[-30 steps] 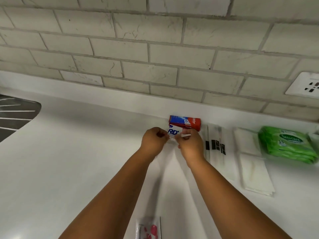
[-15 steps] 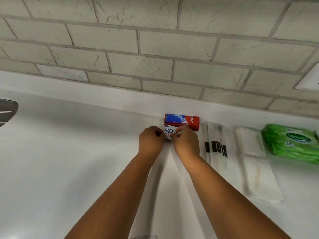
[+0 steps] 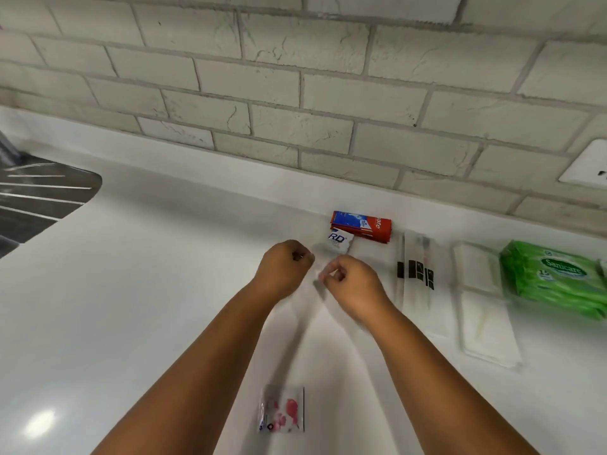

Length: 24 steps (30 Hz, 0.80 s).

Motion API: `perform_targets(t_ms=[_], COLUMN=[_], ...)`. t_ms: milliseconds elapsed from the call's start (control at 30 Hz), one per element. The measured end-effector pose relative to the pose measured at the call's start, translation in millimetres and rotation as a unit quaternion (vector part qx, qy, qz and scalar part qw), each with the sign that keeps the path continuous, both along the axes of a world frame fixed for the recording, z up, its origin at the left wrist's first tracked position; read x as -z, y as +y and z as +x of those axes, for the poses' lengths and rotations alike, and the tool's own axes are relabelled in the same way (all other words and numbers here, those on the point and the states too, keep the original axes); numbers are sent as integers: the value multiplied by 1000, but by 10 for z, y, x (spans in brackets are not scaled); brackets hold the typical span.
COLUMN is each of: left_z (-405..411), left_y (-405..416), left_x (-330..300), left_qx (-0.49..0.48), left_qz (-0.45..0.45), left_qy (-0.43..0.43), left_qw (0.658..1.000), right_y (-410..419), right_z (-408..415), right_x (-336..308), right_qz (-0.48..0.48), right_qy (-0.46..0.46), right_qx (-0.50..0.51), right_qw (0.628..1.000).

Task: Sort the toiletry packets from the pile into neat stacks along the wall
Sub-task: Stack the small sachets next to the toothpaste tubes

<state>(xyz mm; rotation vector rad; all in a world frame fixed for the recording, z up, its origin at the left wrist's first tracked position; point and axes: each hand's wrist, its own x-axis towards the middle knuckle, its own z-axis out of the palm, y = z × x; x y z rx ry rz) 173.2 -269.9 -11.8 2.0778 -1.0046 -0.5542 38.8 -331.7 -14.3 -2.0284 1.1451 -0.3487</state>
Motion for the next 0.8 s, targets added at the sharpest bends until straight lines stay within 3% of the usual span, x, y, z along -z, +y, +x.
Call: perform_targets(t_ms=[233,333,433,567,800], left_z=[-133,-207,-296,-419,-597], left_y=[959,1280,1487,1650,1651], left_x=[-11,49,90,145,247], left_qx=[70,57,34,17,-21], left_qz=[83,89,86,84,52], left_qy=[-9,4,13,22,39], left_qw=[994,994,996,996,998], right_y=[783,1030,1221,1357,1207], right_z=[-388,-493,-547,-592,-661], right_x=[33,73,77,91,214], right_qz=[27,13,-64,-110,-3], right_qy=[94,111,134,155,36], right_qx=[-223,-253,-268,-246,-82], right_qw=[970,961,952,950,996])
